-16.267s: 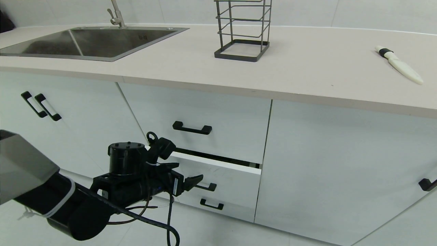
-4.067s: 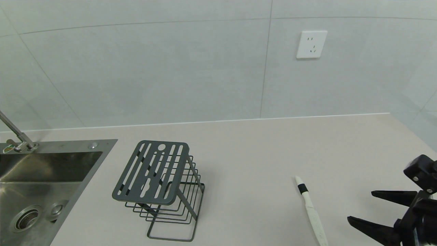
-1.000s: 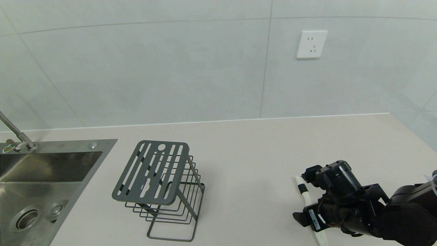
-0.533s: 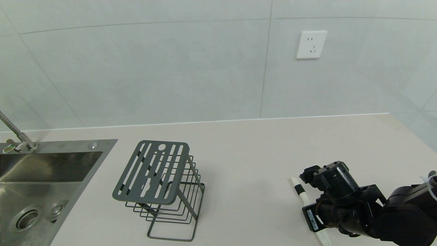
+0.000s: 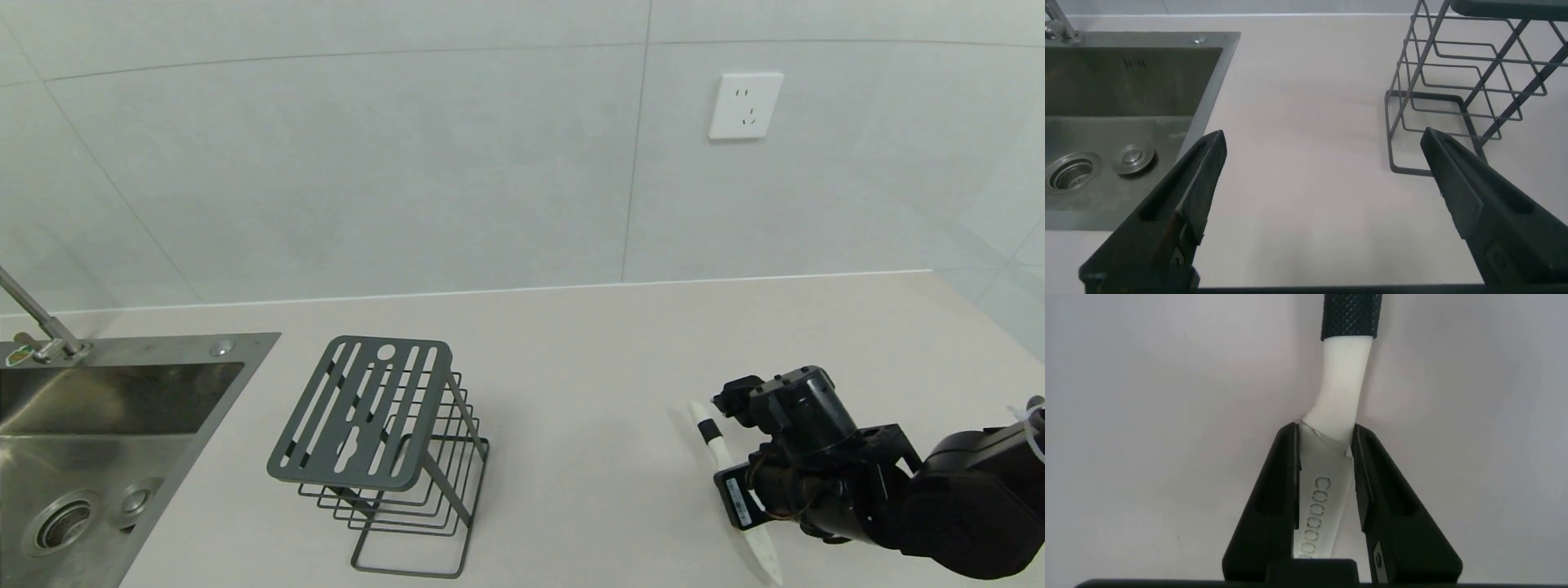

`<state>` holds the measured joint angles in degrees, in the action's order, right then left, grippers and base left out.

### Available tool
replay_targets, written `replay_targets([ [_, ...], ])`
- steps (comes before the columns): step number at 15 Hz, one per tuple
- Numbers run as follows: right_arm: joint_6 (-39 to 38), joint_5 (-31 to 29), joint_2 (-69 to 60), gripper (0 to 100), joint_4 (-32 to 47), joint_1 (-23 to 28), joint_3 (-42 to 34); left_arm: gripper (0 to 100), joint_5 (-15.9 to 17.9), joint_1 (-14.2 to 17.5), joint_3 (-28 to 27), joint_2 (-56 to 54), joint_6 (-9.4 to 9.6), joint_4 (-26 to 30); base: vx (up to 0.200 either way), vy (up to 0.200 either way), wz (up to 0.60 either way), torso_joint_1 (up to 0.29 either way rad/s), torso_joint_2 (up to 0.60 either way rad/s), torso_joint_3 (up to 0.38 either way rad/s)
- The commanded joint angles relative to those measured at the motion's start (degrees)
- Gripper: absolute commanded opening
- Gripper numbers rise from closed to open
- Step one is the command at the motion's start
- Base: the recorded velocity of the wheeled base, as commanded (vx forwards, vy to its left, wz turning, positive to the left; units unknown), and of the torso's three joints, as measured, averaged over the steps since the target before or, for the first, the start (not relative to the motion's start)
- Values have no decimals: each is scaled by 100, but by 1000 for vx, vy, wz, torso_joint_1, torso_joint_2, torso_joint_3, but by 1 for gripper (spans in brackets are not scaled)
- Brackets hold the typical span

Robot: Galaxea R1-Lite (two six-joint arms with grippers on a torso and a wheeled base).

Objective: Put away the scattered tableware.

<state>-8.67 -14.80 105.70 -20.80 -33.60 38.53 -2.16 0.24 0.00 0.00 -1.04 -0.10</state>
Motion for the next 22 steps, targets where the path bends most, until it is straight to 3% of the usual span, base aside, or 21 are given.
replay_targets([
  [1, 208, 3, -384, 0, -144, -6, 128, 100, 5, 2, 0, 0, -2, 1, 0, 0, 0, 0, 0, 0],
  [5, 498, 258, -1149, 0, -153, -42, 84, 100, 14, 2, 0, 0, -107, -34, 0, 0, 0, 0, 0, 0],
  [6, 542, 373, -1360, 0, -153, -42, 75, 100, 22, 2, 0, 0, -107, -280, 0, 0, 0, 0, 0, 0],
  [7, 594, 434, -1632, 0, -153, -42, 23, 100, 75, 2, 0, 0, -63, -992, 0, 0, 0, 0, 0, 0],
  [8, 735, 478, -1869, 0, -161, -42, -13, 100, 436, -7, 0, 0, -37, -1607, 0, 0, 0, 0, 0, 0],
  [10, 1236, 873, -2203, 0, -346, -42, -101, 100, 1429, -16, -439, 281, -37, -1687, 0, 0, 0, 0, 0, 0],
  [11, 1579, 1137, -2326, 0, -522, -42, -171, 100, 1675, -51, -817, 809, -46, -1695, 0, 0, 0, 0, 0, 0],
  [13, 2088, 1480, -2458, 0, -882, -50, -276, 100, 2079, -569, -1564, 1907, -28, -1827, 0, 0, 0, 0, 0, 0],
  [15, 2308, 1717, -2485, 0, -1225, -50, -347, 100, 2132, -1264, -2021, 2979, -19, -2346, 0, 0, 0, 0, 0, 0],
  [17, 2466, 1805, -2476, 0, -1445, -94, -311, 100, 2343, -2090, -2109, 3894, -11, -3365, 0, 0, 0, 0, 0, 0],
  [19, 2545, 2034, -2449, 0, -1541, -279, -303, 100, 2932, -2433, -2039, 4570, 16, -4235, 0, 0, 0, 0, 0, 0],
  [20, 2554, 2403, -2458, 0, -1700, -516, -320, 100, 3591, -2433, -2083, 5221, 235, -4921, 0, 0, 0, 0, 0, 0],
  [22, 2792, 2895, -2432, 0, -2078, -648, -443, 100, 4382, -2441, -2136, 6179, 868, -5765, 0, 0, 0, 0, 0, 0],
])
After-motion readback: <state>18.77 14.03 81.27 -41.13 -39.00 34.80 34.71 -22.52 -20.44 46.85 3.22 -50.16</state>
